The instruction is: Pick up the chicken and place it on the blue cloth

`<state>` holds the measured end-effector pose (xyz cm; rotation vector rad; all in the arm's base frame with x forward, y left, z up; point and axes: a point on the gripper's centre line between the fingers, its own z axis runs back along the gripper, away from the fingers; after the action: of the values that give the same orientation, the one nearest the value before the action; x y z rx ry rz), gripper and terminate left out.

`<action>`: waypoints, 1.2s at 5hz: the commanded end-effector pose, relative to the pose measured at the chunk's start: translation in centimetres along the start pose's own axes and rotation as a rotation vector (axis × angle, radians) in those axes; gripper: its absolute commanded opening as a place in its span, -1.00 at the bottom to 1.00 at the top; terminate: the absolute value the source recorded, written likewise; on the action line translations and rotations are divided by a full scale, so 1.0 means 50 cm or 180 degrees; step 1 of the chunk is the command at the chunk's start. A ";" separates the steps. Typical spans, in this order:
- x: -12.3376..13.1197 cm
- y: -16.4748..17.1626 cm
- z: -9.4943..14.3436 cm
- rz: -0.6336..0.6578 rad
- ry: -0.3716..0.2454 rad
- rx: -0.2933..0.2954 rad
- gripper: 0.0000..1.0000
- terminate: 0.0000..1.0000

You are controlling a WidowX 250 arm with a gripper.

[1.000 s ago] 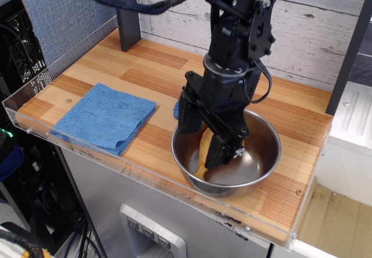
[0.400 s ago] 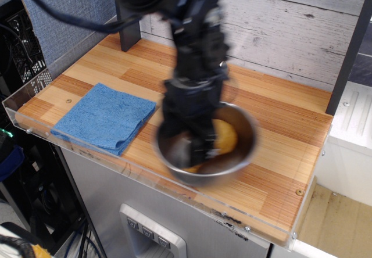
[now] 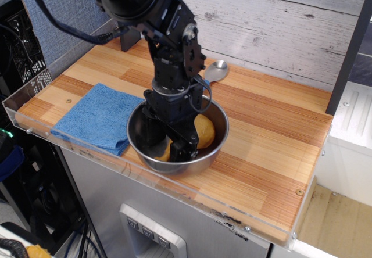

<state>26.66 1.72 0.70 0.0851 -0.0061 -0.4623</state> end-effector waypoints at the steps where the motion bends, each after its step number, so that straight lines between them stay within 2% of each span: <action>1: 0.003 0.015 0.037 -0.0036 -0.0193 0.0016 -1.00 -1.00; 3: 0.011 0.060 0.140 -0.0377 -0.0698 -0.0601 -1.00 -1.00; 4: -0.002 0.111 0.200 -0.0237 -0.0939 -0.0753 -1.00 -1.00; 5: -0.053 0.179 0.218 0.0395 -0.0681 -0.0505 -1.00 -1.00; 6: -0.113 0.210 0.192 0.1066 -0.0201 -0.0046 -1.00 -1.00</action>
<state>26.60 12.81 9.32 0.0365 -0.0275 -0.1107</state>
